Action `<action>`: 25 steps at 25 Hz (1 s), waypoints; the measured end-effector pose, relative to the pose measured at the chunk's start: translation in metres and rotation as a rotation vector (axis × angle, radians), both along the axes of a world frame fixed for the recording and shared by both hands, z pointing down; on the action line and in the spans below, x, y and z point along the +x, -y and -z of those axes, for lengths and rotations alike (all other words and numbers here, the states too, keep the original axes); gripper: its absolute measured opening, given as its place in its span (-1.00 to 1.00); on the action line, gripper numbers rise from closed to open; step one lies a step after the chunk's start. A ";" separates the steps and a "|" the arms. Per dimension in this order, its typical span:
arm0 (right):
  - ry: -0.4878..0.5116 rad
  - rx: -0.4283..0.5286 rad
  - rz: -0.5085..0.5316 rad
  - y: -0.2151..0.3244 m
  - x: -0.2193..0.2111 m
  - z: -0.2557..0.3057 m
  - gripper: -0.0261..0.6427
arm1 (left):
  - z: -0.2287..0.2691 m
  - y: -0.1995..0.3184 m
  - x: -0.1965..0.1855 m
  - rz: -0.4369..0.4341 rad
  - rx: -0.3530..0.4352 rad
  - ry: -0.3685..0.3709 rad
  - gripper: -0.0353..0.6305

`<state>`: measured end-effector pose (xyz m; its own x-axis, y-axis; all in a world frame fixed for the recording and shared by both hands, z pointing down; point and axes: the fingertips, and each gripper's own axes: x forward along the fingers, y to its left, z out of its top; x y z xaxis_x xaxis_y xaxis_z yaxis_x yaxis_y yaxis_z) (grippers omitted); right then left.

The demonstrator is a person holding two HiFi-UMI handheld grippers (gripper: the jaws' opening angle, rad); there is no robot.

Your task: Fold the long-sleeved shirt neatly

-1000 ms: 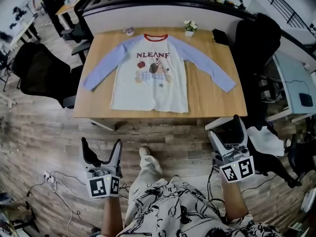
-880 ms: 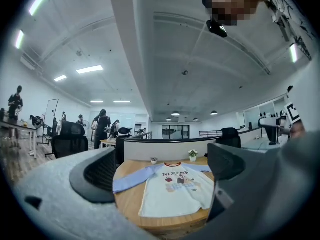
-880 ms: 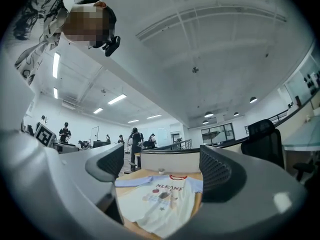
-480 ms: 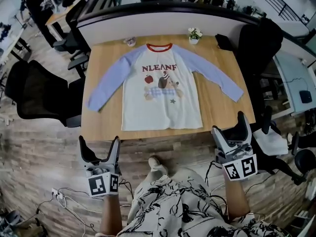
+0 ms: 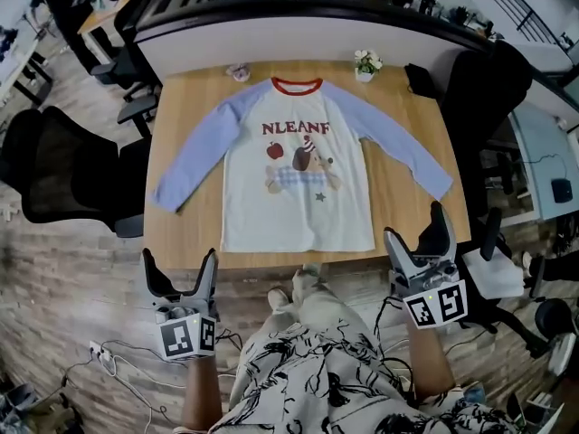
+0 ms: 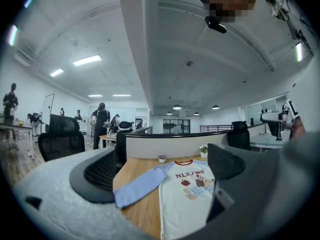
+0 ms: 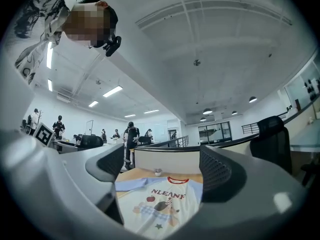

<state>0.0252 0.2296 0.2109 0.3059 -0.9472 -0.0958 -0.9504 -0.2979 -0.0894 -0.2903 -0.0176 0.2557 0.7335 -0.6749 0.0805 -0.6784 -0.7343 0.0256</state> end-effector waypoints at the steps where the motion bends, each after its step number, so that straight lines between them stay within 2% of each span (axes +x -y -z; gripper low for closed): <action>1: 0.001 0.008 0.009 0.010 0.008 0.001 0.47 | 0.001 0.006 0.004 0.014 0.004 0.006 0.79; 8: -0.023 0.047 0.088 0.074 0.056 0.016 0.47 | 0.019 0.042 0.055 0.047 0.038 0.010 0.79; 12: -0.001 0.032 0.127 0.100 0.082 0.004 0.47 | 0.011 0.059 0.074 0.086 0.015 0.032 0.79; 18: 0.020 -0.015 0.201 0.146 0.099 -0.017 0.46 | -0.012 0.078 0.073 0.149 -0.040 0.066 0.79; 25: -0.048 -0.101 0.331 0.229 0.072 -0.033 0.46 | -0.046 0.120 0.057 0.155 -0.124 0.066 0.78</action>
